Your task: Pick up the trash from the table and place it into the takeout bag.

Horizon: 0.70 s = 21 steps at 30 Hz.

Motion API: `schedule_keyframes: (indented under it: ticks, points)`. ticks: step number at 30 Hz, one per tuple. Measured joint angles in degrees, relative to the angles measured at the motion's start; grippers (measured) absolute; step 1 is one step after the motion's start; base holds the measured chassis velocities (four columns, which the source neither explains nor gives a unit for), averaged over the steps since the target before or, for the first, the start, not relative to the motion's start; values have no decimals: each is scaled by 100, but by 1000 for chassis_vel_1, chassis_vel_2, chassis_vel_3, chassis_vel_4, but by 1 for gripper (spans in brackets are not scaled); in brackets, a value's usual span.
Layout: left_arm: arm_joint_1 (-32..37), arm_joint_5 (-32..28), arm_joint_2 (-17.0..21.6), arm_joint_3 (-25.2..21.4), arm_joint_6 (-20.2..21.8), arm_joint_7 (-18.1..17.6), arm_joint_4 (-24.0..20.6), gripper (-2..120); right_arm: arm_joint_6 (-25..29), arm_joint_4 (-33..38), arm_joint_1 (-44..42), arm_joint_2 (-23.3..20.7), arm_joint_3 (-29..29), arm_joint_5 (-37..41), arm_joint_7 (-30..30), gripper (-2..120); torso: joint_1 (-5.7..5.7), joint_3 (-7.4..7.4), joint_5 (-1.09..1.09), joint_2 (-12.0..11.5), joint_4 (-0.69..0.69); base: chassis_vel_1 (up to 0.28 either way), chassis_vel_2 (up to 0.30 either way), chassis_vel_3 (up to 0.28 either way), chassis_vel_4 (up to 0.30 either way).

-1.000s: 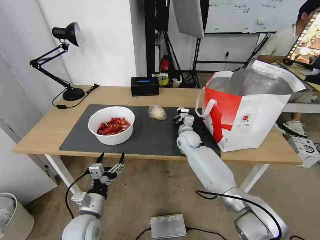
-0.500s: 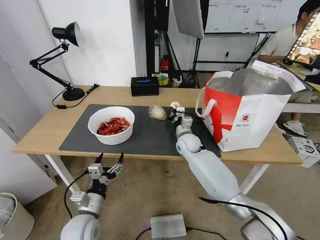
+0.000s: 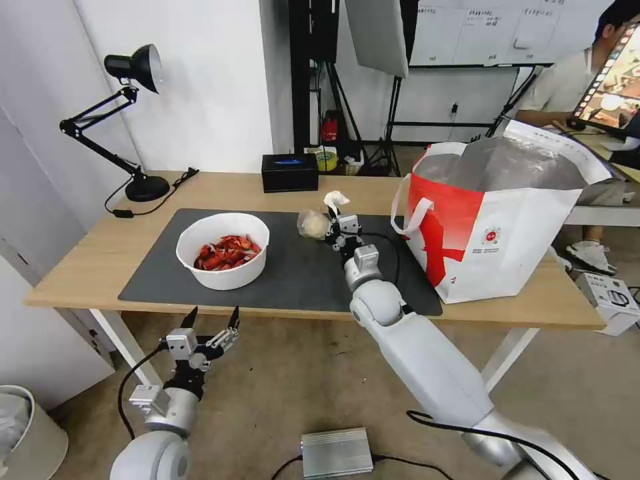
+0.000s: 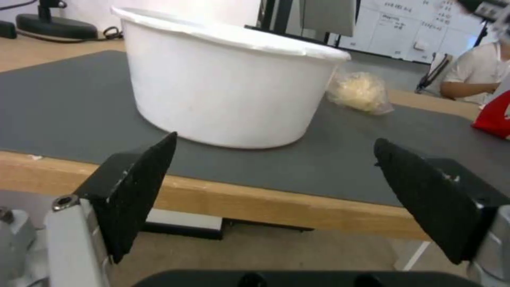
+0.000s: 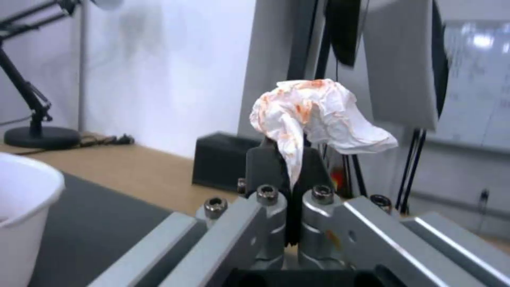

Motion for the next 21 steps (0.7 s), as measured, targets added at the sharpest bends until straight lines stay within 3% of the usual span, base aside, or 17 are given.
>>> schedule_keyframes:
  ticks: [14, 21]
  points:
    - [-7, -1, 11, 0, 0, -4, -25, 100, 485, 1309, -993, -699, 815, -543, -378, 0, 0, 0, 1, 0, 0, 0, 0, 0, 0]
    - [2, 71, -17, 87, 9, -5, -62, 100, 773, 2219, -1755, -974, 1575, -847, -607, 0, 0, 0, 0, 1, 0, 0, 0, 0, 0]
